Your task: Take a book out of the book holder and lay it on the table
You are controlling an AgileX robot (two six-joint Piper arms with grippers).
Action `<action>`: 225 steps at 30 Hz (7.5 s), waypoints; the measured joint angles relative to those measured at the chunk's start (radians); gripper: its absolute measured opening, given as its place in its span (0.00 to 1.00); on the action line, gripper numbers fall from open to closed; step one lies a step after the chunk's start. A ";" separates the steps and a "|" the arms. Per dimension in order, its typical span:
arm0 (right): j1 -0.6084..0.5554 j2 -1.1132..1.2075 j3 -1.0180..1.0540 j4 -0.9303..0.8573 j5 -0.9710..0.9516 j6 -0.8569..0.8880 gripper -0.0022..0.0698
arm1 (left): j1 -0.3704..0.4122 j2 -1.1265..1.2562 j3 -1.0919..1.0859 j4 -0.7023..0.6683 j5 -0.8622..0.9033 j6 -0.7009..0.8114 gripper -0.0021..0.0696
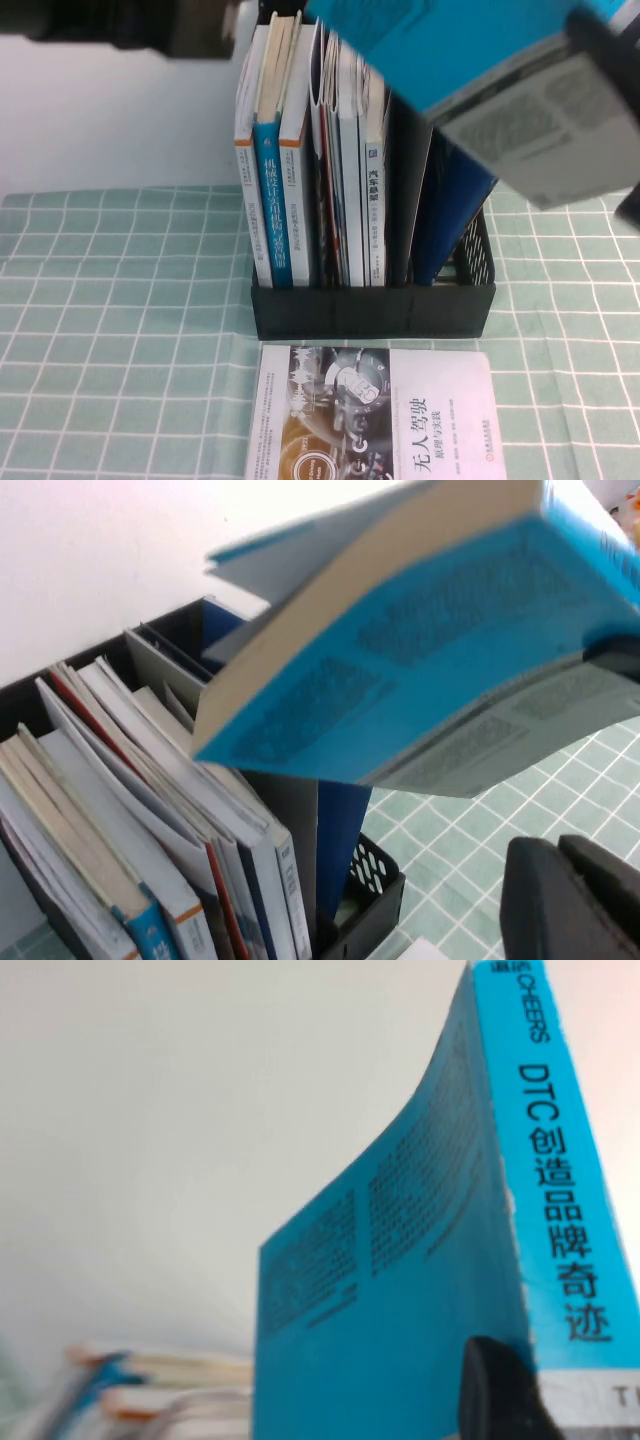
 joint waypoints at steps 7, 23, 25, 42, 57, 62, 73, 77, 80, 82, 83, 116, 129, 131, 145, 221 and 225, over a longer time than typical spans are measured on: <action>0.000 0.089 0.002 -0.516 -0.120 0.375 0.31 | 0.000 -0.067 0.257 -0.005 -0.132 -0.026 0.03; 0.034 0.341 0.007 -0.701 -0.295 0.457 0.31 | 0.000 -0.238 0.571 -0.023 -0.365 -0.133 0.03; 0.066 0.341 0.007 -0.743 -0.297 0.481 0.31 | 0.000 -0.242 0.575 -0.028 -0.367 -0.137 0.03; 0.180 0.406 0.007 -0.616 0.028 0.193 0.31 | 0.000 -0.251 0.576 -0.033 -0.375 -0.154 0.03; 0.180 0.545 0.005 -0.522 -0.023 0.097 0.31 | 0.000 -0.251 0.576 -0.033 -0.386 -0.154 0.03; 0.180 0.545 0.039 -0.604 -0.079 0.210 0.31 | 0.000 -0.251 0.576 -0.033 -0.380 -0.154 0.03; 0.180 0.547 0.128 -0.653 -0.112 0.254 0.31 | 0.000 -0.251 0.576 -0.033 -0.389 -0.154 0.02; 0.180 0.549 0.128 -0.627 -0.108 0.254 0.31 | 0.000 -0.251 0.576 -0.035 -0.393 -0.154 0.02; 0.180 0.577 0.128 -0.601 -0.110 0.254 0.31 | 0.000 -0.251 0.576 -0.035 -0.393 -0.154 0.02; 0.180 0.601 0.128 -0.585 -0.117 0.254 0.31 | 0.000 -0.251 0.576 -0.035 -0.393 -0.154 0.02; 0.180 0.614 0.128 -0.579 -0.122 0.254 0.31 | 0.000 -0.251 0.576 -0.035 -0.393 -0.154 0.02; 0.180 0.341 -0.224 -0.564 0.523 0.231 0.04 | 0.000 -0.251 0.576 0.461 -0.325 -0.425 0.02; 0.178 -0.008 -0.179 0.629 1.403 -0.534 0.03 | 0.000 -0.342 0.657 0.565 -0.029 -0.597 0.02; 0.178 -0.107 -0.121 0.732 1.356 -0.548 0.03 | 0.000 -0.387 0.723 0.500 -0.140 -0.573 0.02; 0.178 -0.712 0.425 0.990 1.163 -0.572 0.03 | 0.000 -0.612 1.248 0.515 -0.698 -0.554 0.02; 0.178 -0.810 0.603 1.140 0.871 -0.463 0.03 | 0.553 -1.172 1.696 0.073 -0.668 -0.053 0.03; 0.178 -0.810 0.603 1.140 0.871 -0.463 0.03 | 0.567 -1.186 1.696 0.065 -0.597 -0.052 0.03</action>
